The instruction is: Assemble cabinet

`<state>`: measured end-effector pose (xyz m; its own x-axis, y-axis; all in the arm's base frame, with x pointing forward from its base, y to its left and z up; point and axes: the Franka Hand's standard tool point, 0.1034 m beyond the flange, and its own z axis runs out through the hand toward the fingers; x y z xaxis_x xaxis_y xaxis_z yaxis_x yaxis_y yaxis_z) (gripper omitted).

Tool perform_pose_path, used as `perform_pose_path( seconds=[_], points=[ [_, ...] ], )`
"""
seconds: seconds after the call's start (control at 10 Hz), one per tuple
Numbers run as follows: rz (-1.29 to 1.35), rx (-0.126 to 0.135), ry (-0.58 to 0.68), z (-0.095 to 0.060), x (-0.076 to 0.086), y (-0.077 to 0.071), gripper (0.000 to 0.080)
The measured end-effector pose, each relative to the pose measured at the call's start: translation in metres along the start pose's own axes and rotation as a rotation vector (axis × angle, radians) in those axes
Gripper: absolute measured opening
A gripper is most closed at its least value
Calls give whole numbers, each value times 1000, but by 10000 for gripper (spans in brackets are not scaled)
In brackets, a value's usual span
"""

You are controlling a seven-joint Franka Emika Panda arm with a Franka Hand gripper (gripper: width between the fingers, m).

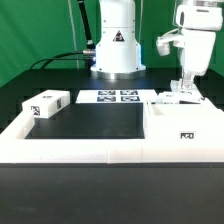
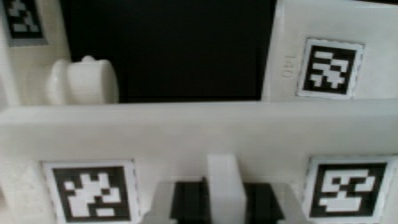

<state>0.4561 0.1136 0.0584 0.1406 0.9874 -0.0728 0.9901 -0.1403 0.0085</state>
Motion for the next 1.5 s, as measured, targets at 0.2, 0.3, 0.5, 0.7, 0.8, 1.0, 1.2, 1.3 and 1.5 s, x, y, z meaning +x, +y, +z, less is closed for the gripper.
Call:
perform_pose_path(
  seconds=[0.2,0.3,0.5,0.7,0.8,1.0,1.2,1.3,1.5],
  points=[
    [0,0,0,0,0,0,71],
    [0,-4,0,-2,1,4,71],
    [-2,-4,0,-1,-2,6,71],
    [-25,0,0,2,-4,5,70],
    [-25,-4,8,4,-3,6,70],
    [-102,-20,24,7,0,9,71],
    [-102,-20,24,7,0,9,71],
    [-102,-20,24,7,0,9,71],
    [-102,-20,24,7,0,9,71]
  ],
)
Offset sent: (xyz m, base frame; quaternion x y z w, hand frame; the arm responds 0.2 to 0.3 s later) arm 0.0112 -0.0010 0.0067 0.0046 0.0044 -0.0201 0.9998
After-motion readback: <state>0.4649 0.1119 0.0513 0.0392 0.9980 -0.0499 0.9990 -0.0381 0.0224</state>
